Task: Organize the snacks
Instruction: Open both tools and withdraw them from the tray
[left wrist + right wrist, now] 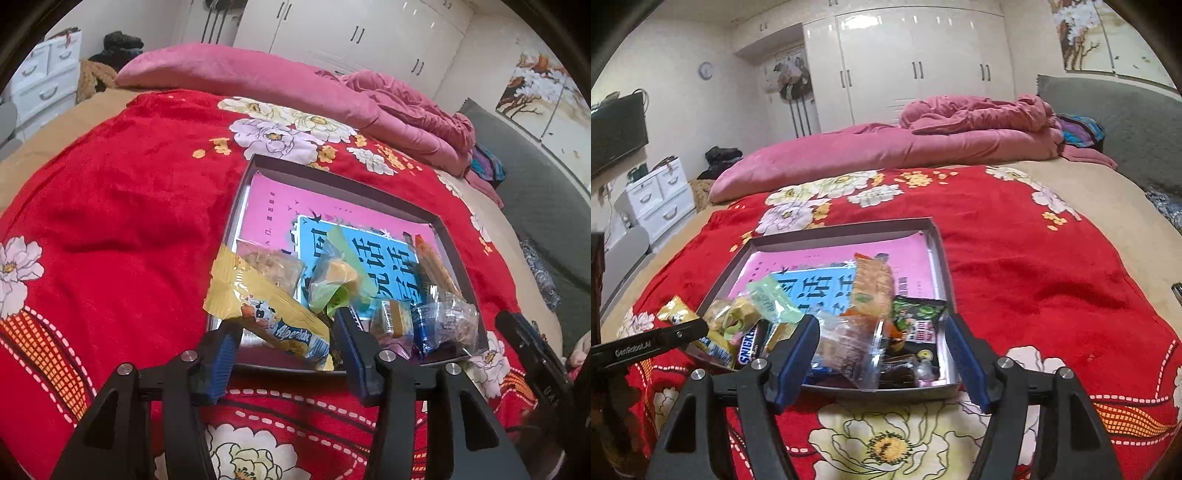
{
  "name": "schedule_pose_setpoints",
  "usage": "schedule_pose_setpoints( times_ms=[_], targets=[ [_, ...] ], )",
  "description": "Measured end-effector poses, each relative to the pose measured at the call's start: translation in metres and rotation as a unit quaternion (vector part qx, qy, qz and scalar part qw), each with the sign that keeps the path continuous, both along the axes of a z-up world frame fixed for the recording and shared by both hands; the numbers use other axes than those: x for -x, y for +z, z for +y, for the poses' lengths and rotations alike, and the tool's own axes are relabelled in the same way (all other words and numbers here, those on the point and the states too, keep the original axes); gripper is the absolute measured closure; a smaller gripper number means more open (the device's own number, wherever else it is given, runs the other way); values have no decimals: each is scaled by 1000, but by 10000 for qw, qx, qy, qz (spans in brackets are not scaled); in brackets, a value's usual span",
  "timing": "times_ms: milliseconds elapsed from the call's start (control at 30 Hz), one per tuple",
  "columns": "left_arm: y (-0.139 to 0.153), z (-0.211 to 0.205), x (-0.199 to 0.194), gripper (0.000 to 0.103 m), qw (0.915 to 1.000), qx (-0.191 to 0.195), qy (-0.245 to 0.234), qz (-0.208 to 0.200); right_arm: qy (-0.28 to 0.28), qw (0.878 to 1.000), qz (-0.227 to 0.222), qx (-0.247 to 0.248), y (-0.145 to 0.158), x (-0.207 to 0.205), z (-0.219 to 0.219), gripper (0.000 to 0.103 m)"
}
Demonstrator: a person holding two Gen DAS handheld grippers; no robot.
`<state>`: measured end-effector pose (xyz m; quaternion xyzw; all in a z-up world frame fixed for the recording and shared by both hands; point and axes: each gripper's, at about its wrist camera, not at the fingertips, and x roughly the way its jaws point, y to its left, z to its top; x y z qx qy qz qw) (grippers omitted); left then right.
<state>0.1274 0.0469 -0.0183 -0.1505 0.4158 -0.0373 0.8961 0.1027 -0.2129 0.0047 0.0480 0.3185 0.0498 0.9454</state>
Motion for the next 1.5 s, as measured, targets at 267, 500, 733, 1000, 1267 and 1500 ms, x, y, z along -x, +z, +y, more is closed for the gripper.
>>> schedule_pose_setpoints(
  times_ms=[267, 500, 733, 1000, 1267, 1500],
  targets=[
    [10, -4, 6, 33, 9991, -339, 59, -240, -202, 9995, -230, 116, 7, 6, -5, 31],
    [31, 2, 21, 26, 9944, -630, 377, -764, -364, 9974, -571, 264, 21, 20, -9, 23],
    [41, 5, 43, 25, 9938, -622, 385, -838, -137, 9962, -742, 437, 33, 43, 3, 14],
    [24, -8, 70, 25, 9993, -328, -61, -137, 67, 9994, -160, 285, 19, 59, 8, 9],
    [10, -23, 91, 25, 9991, -237, -239, 259, 107, 9999, 129, 10, 10, 78, 3, 6],
    [12, -38, 103, 25, 9976, -531, -419, 173, 307, 9994, 144, 19, 10, 92, 10, 1]
  ],
)
